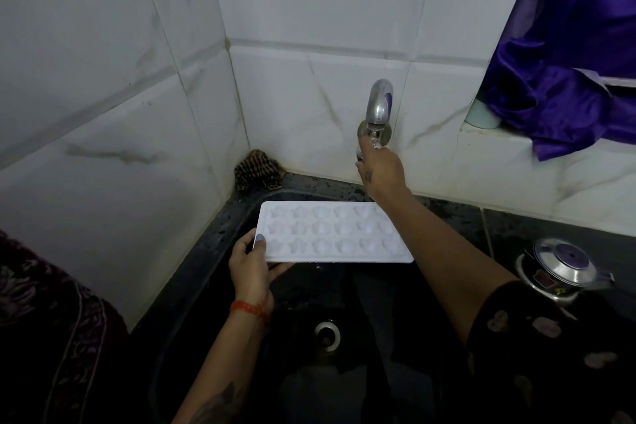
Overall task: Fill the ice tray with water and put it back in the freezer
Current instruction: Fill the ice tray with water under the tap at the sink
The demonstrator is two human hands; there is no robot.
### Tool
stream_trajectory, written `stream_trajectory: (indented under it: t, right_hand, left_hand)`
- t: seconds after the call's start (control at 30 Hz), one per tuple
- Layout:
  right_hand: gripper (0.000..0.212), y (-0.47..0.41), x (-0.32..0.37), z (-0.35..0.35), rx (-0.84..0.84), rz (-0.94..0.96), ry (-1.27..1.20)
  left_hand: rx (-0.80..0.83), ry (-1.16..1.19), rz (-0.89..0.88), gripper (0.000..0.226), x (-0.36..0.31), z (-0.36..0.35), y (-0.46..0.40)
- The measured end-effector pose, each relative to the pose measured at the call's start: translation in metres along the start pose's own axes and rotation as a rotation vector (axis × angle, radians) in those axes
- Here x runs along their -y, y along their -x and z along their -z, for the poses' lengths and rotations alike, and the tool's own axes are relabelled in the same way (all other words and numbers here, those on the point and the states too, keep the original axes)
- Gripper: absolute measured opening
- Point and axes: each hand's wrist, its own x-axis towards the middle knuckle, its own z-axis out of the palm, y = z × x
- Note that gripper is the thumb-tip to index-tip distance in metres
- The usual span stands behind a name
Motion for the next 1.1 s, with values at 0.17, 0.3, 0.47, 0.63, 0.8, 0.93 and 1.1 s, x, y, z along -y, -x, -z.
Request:
stream_trajectory:
  t: [0.17, 0.3, 0.47, 0.63, 0.8, 0.93, 1.1]
  right_hand:
    - [0.042, 0.003, 0.003, 0.001, 0.048, -0.134, -0.104]
    - [0.029, -0.001, -0.002, 0.011, 0.095, -0.153, -0.170]
    - [0.052, 0.016, -0.033, 0.026, 0.043, -0.036, -0.028]
    - [0.064, 0.019, -0.032, 0.024, 0.068, 0.025, -0.023]
    - [0.052, -0.001, -0.011, 0.015, 0.092, 0.013, 0.011]
    - [0.032, -0.005, -0.012, 0.016, 0.082, 0.078, 0.154]
    - [0.037, -0.004, -0.011, 0.017, 0.122, 0.098, 0.213]
  left_hand:
    - [-0.010, 0.014, -0.007, 0.022, -0.002, -0.001, 0.001]
    - [-0.011, 0.025, -0.017, 0.021, -0.003, 0.000, 0.005]
    - [-0.017, 0.052, -0.026, 0.024, -0.005, 0.000, 0.007]
    - [-0.033, 0.059, -0.020, 0.020, -0.003, -0.002, 0.010]
    - [-0.029, 0.034, -0.020, 0.022, -0.005, -0.002, 0.008]
    - [-0.029, 0.042, -0.032, 0.024, -0.005, -0.001, 0.005]
    - [-0.036, 0.039, -0.017, 0.023, -0.005, -0.003, 0.005]
